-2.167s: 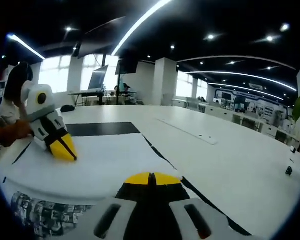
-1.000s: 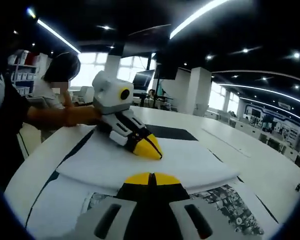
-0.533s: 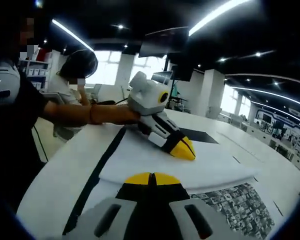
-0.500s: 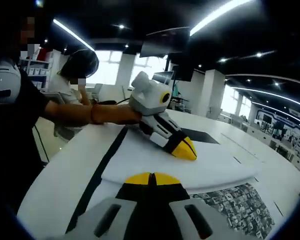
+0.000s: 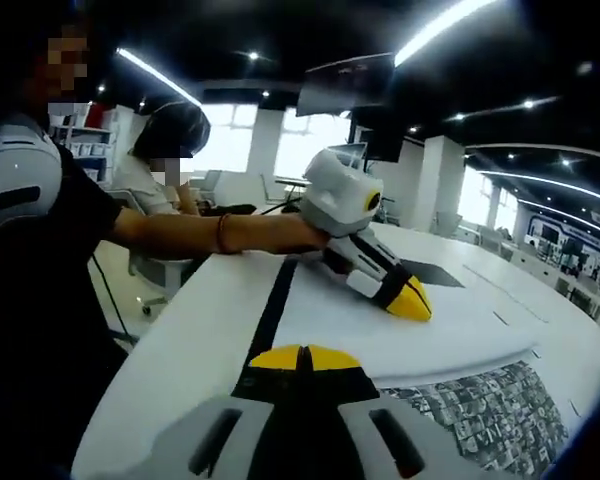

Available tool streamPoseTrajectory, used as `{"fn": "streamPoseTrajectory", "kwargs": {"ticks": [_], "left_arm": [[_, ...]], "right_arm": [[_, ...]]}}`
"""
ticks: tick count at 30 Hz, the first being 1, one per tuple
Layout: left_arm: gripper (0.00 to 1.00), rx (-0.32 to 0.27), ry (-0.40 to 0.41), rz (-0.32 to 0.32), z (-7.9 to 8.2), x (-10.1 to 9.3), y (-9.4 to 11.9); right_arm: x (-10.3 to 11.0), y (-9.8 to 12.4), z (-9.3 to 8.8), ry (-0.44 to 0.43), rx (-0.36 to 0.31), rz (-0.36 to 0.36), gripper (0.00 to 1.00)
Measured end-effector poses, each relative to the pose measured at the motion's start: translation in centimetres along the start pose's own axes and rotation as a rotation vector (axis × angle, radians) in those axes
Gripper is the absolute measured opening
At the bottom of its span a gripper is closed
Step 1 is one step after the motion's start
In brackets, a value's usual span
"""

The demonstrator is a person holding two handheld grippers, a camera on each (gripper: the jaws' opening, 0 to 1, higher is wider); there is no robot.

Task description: Flip through the bound document one page at a time

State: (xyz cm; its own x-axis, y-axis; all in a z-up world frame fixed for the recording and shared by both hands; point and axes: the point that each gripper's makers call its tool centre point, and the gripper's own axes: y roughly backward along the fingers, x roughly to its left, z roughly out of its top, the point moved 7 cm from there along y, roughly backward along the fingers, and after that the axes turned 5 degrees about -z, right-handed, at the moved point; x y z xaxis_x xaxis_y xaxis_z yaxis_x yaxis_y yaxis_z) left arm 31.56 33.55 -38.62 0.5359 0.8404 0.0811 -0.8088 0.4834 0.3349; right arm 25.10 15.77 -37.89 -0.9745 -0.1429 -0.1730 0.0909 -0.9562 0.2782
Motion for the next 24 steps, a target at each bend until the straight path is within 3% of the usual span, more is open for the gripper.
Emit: {"fn": "streamPoseTrajectory", "kwargs": {"ticks": [4, 11, 18, 24], "left_arm": [[0.03, 0.0, 0.003, 0.001, 0.0, 0.1, 0.0], [0.03, 0.0, 0.004, 0.002, 0.0, 0.0, 0.0], [0.03, 0.0, 0.003, 0.004, 0.0, 0.0, 0.0], [0.03, 0.0, 0.007, 0.004, -0.1, 0.2, 0.0]], "right_arm": [[0.2, -0.2, 0.6, 0.051, -0.001, -0.004, 0.03], [-1.7, -0.1, 2.4, 0.029, -0.055, -0.008, 0.03], [-6.4, 0.1, 2.8, 0.004, -0.06, -0.091, 0.04], [-12.4, 0.7, 2.6, -0.062, -0.069, -0.217, 0.04]]}}
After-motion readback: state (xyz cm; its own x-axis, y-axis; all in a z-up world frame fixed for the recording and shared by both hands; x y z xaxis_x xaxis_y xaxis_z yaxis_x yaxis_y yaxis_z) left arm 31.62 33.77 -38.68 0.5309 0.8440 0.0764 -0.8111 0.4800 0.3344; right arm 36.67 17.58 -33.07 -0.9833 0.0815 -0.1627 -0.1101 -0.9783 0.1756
